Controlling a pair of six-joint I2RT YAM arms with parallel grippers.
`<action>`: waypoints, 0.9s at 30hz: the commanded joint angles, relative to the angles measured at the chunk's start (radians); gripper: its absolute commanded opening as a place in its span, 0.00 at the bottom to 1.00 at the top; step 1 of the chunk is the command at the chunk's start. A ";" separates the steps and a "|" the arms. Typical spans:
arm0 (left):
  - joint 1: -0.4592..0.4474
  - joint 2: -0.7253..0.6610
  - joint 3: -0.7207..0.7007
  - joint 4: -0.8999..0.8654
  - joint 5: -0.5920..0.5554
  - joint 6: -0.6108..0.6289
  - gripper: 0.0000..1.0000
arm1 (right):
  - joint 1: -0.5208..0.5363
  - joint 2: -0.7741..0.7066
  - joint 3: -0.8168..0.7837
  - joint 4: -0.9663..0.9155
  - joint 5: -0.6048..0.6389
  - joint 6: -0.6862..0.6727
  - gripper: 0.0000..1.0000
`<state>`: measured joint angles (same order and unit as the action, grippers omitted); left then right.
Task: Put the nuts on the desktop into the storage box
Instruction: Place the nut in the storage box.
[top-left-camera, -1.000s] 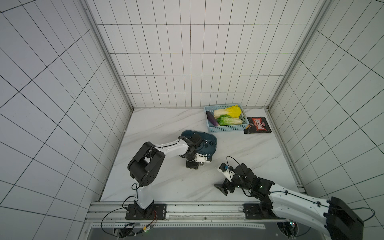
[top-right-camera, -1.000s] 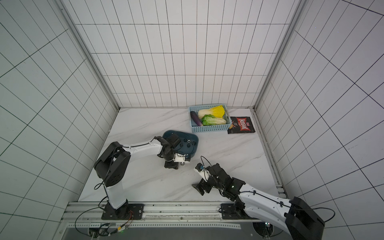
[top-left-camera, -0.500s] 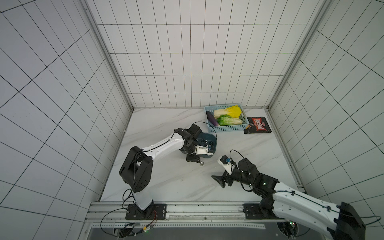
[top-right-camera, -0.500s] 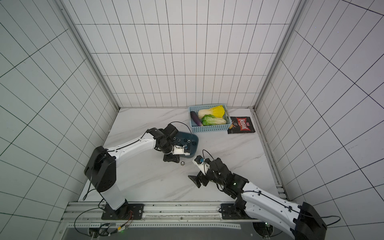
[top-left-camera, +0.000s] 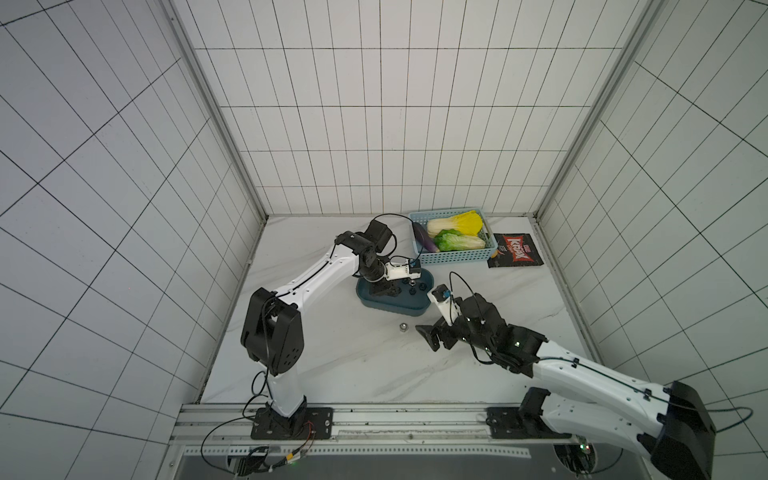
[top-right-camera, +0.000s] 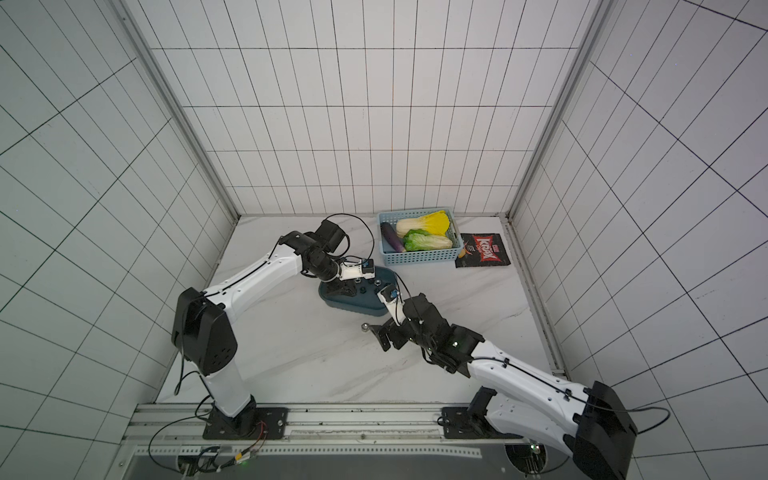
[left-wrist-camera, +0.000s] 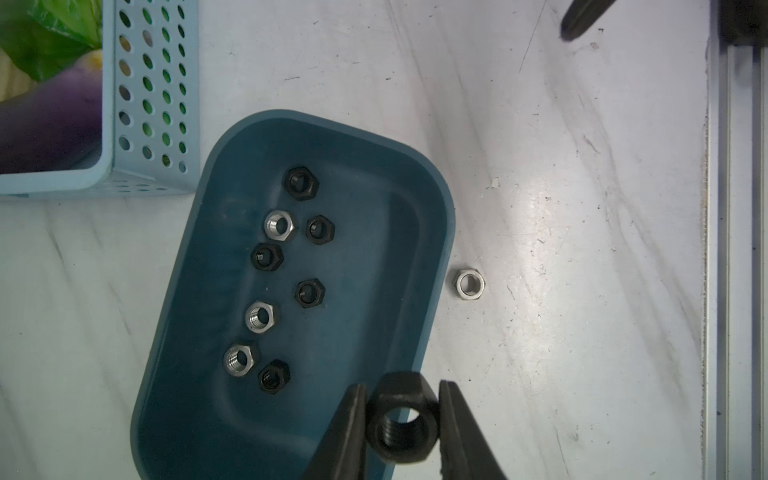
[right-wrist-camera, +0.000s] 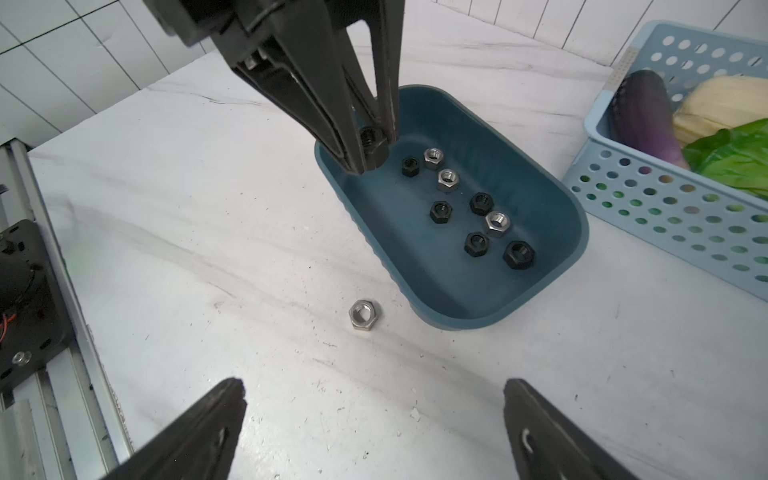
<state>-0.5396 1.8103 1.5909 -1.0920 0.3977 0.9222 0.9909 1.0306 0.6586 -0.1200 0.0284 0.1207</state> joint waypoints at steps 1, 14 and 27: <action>0.025 0.050 0.037 0.012 -0.017 -0.012 0.25 | 0.011 0.049 0.087 -0.067 0.107 0.063 1.00; 0.076 0.149 0.034 0.098 -0.076 -0.022 0.25 | 0.007 0.298 0.309 -0.211 0.207 0.094 1.00; 0.085 0.235 -0.007 0.182 -0.102 -0.034 0.25 | 0.007 0.378 0.363 -0.248 0.196 0.131 0.99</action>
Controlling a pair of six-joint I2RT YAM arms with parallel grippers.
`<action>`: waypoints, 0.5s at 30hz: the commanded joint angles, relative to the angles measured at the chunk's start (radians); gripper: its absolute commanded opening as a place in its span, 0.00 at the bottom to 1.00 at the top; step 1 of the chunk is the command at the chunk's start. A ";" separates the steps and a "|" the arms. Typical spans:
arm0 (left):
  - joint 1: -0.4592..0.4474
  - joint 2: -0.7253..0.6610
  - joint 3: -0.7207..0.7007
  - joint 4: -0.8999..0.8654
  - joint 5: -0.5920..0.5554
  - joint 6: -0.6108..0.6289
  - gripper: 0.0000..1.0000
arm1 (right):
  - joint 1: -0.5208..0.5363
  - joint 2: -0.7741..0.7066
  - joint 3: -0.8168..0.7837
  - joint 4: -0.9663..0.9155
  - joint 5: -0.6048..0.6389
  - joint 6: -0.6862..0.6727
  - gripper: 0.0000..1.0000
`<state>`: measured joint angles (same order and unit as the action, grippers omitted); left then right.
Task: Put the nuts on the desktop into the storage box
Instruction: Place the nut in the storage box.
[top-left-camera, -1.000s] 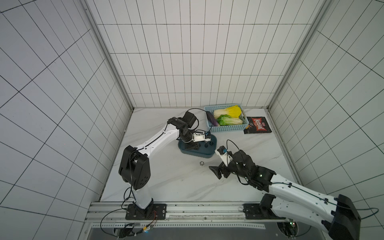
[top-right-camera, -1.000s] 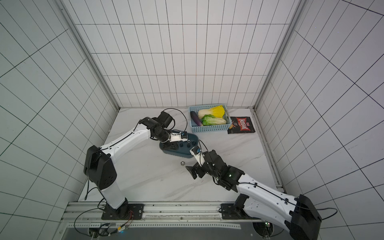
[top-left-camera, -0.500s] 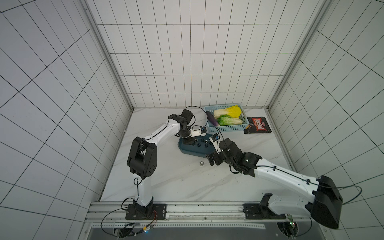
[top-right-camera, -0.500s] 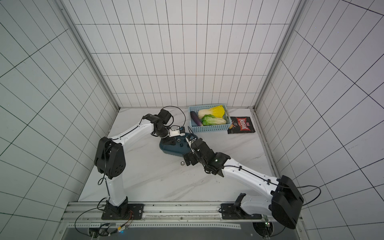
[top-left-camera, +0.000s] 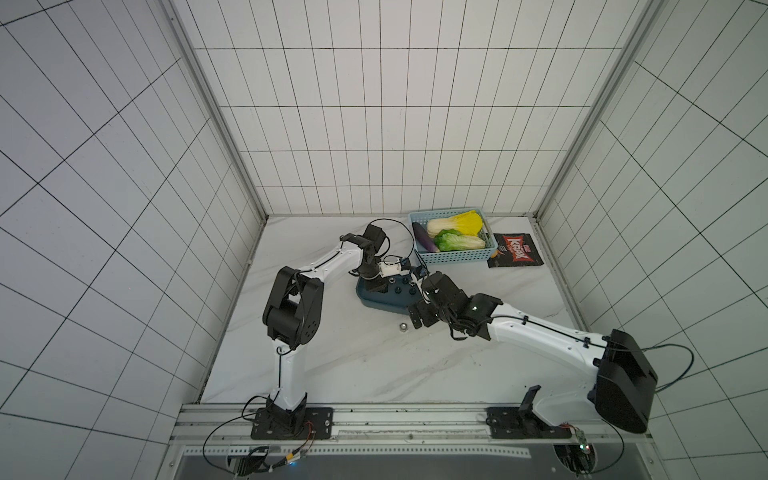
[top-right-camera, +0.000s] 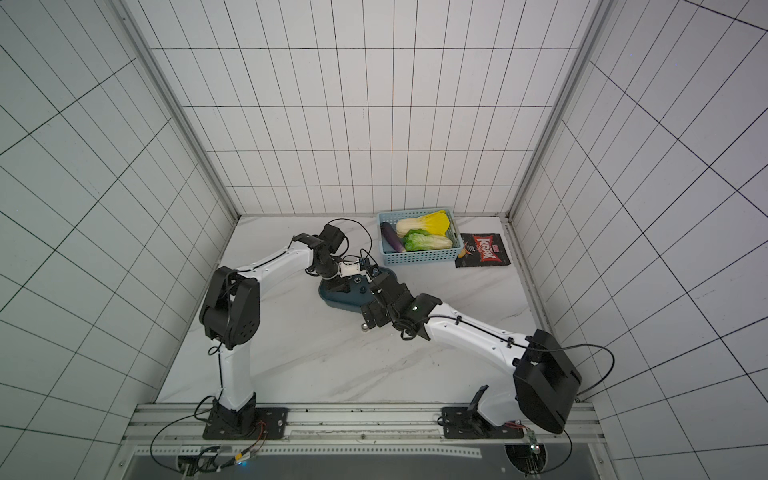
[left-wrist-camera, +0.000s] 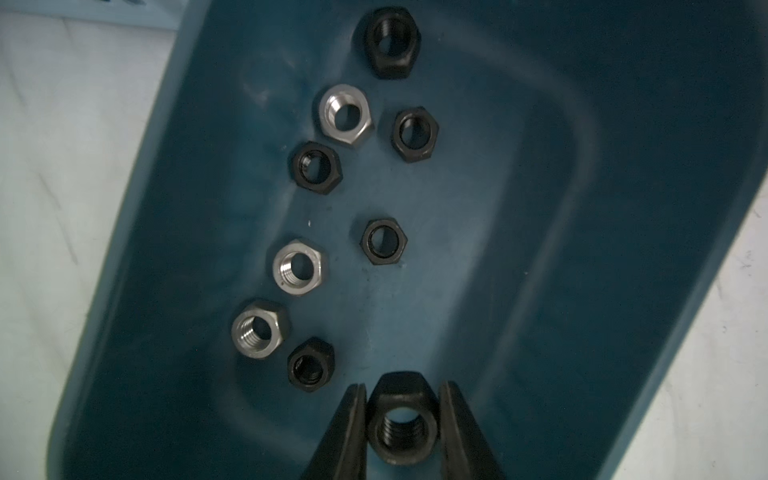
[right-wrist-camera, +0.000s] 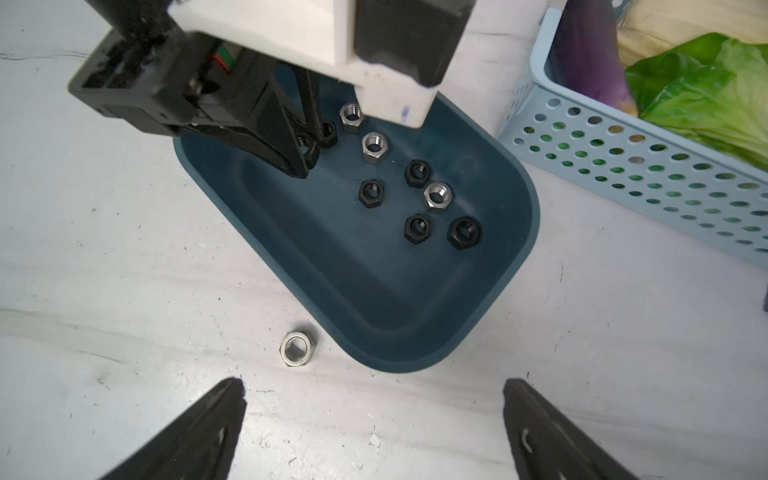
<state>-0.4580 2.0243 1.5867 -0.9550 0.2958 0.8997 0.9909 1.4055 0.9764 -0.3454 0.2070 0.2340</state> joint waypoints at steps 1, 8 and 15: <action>0.003 0.028 -0.003 0.045 0.000 -0.012 0.25 | 0.007 0.003 0.045 -0.023 0.017 0.018 0.99; 0.003 0.056 -0.028 0.078 -0.015 -0.026 0.26 | 0.007 0.003 0.041 -0.027 -0.001 0.022 1.00; 0.000 0.089 -0.025 0.088 -0.034 -0.049 0.26 | 0.006 0.001 0.038 -0.038 -0.010 0.024 0.99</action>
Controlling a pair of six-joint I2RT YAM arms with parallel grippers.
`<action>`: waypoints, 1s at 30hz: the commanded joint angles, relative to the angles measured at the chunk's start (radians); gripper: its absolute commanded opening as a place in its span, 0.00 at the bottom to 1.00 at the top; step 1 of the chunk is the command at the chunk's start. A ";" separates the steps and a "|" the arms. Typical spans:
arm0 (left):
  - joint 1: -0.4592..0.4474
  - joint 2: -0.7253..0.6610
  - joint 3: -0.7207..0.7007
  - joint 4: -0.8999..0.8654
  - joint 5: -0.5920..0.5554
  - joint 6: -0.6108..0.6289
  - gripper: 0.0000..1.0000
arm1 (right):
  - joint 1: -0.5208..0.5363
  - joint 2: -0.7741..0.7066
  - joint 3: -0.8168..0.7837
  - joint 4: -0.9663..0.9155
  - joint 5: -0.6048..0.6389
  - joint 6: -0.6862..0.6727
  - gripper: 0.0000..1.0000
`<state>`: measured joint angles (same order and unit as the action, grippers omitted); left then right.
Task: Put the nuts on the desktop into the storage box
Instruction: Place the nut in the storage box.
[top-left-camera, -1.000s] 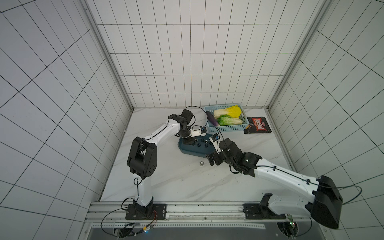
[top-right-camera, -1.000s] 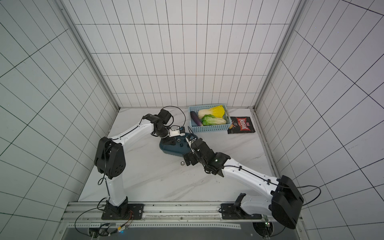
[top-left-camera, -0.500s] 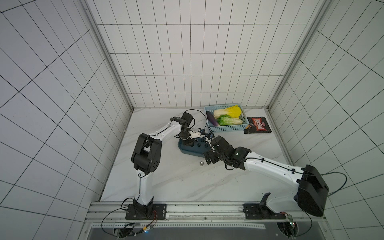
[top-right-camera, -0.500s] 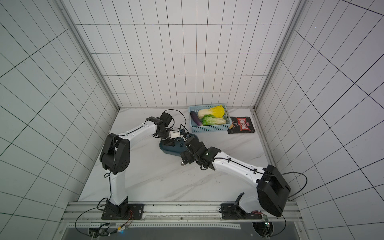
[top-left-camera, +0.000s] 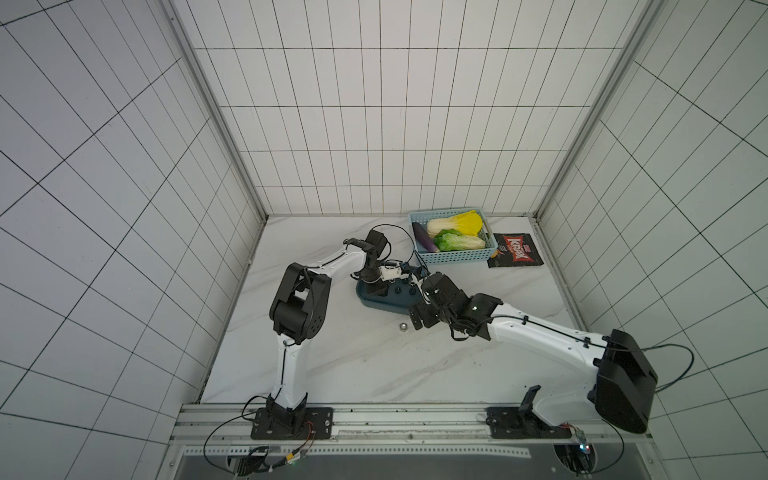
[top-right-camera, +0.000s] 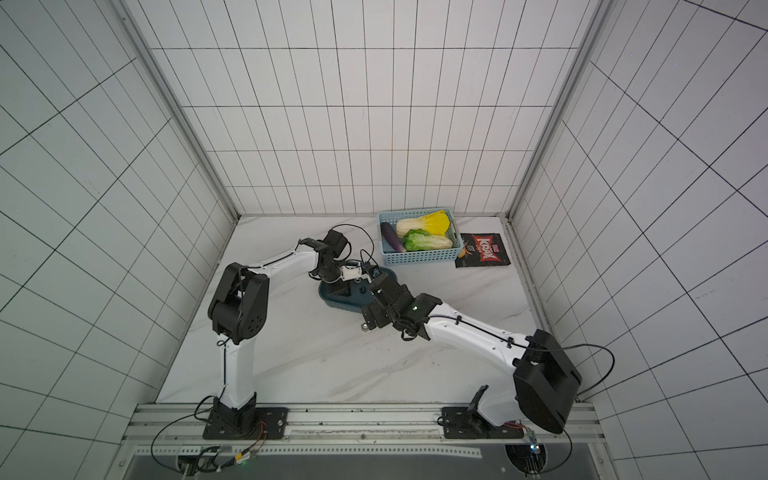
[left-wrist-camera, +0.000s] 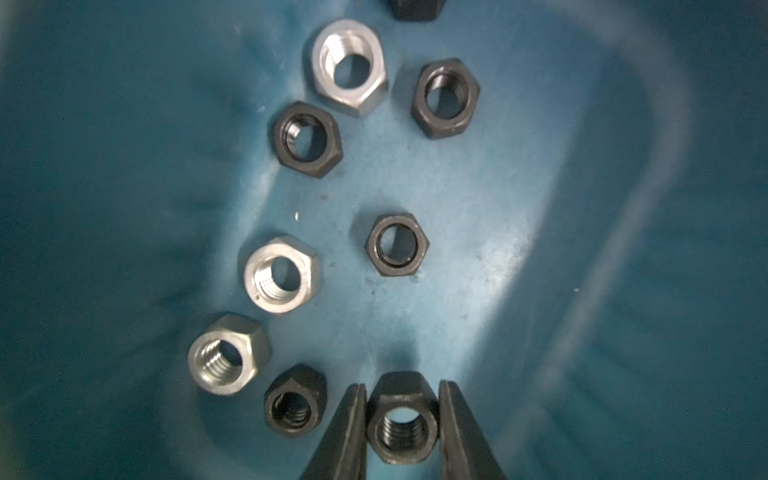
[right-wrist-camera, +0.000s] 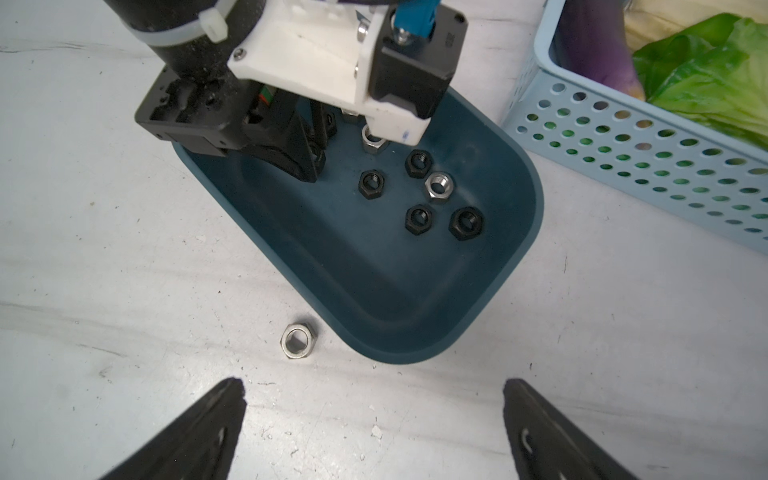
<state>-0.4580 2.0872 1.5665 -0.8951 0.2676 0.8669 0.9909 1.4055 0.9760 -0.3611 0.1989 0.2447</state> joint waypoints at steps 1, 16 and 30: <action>0.000 0.029 -0.005 0.031 -0.005 -0.019 0.27 | 0.007 0.000 0.038 -0.022 -0.003 0.012 1.00; -0.004 -0.010 -0.019 0.042 0.003 -0.028 0.57 | 0.007 0.003 0.048 -0.044 -0.019 -0.001 0.99; -0.023 -0.209 -0.043 0.017 0.058 -0.035 0.67 | 0.009 -0.018 0.066 -0.080 0.004 -0.002 1.00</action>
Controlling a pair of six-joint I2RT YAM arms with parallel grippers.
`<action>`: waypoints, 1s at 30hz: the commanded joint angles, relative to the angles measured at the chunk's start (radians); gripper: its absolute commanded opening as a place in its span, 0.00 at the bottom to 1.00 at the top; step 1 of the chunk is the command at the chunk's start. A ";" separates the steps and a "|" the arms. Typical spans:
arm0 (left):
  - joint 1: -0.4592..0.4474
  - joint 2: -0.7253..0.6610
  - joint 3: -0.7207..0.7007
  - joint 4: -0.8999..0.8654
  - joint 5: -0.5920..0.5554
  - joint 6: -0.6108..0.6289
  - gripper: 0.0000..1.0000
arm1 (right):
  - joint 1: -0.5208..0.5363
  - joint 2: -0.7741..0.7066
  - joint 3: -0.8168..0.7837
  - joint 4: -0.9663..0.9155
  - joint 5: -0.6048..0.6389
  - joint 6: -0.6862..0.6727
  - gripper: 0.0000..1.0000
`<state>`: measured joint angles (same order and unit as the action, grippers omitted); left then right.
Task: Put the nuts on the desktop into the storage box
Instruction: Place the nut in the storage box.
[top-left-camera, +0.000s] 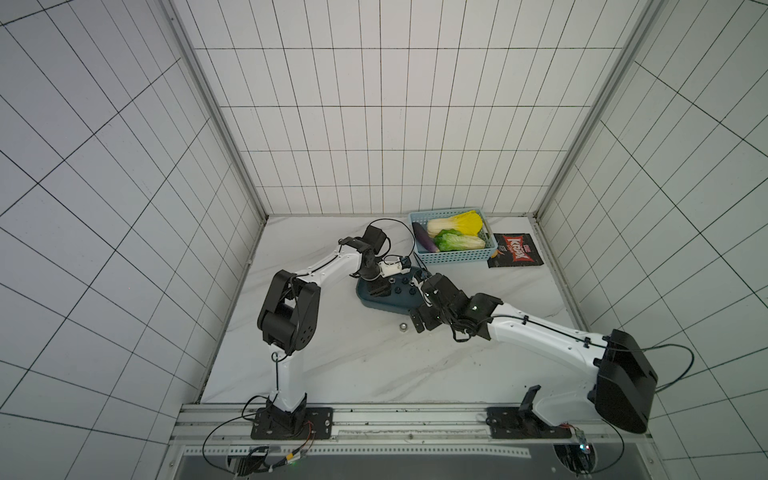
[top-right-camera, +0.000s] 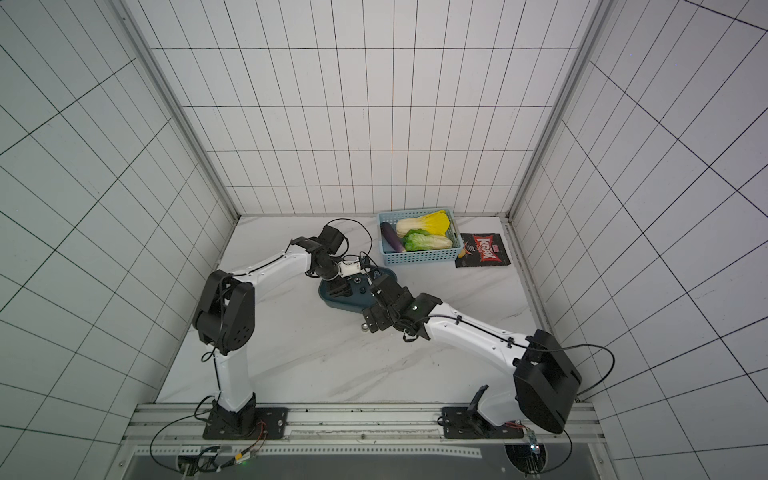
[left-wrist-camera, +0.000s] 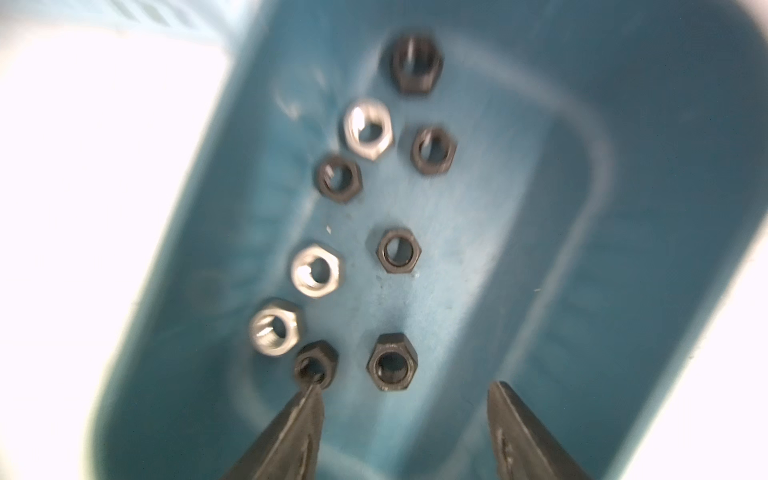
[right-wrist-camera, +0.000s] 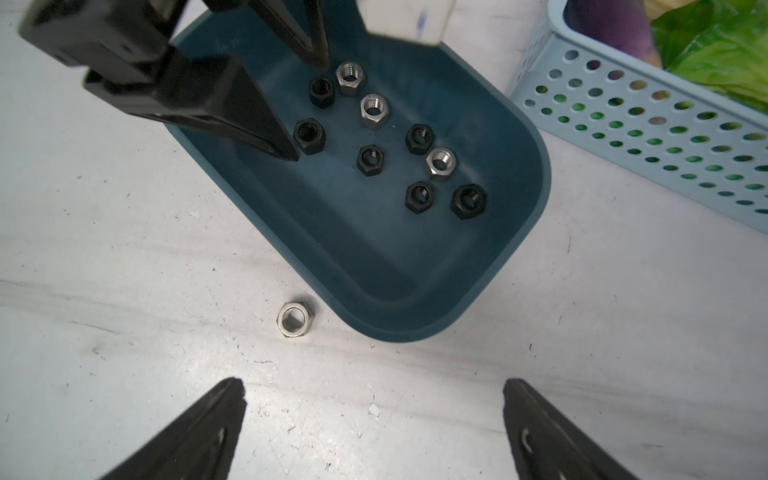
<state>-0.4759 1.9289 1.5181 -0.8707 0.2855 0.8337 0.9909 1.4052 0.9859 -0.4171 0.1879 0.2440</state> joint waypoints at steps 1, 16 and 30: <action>-0.006 -0.066 0.010 -0.017 0.045 -0.002 0.68 | 0.009 -0.022 0.057 -0.027 0.021 -0.002 0.99; 0.037 -0.350 -0.029 -0.099 0.248 -0.070 0.83 | 0.004 -0.168 0.075 -0.083 0.178 -0.023 0.99; 0.222 -0.621 -0.199 0.001 0.477 -0.301 0.98 | -0.019 -0.193 0.083 -0.275 0.101 -0.013 0.99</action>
<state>-0.2970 1.3396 1.3468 -0.9306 0.6865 0.6357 0.9810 1.1965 1.0271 -0.6308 0.3538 0.2146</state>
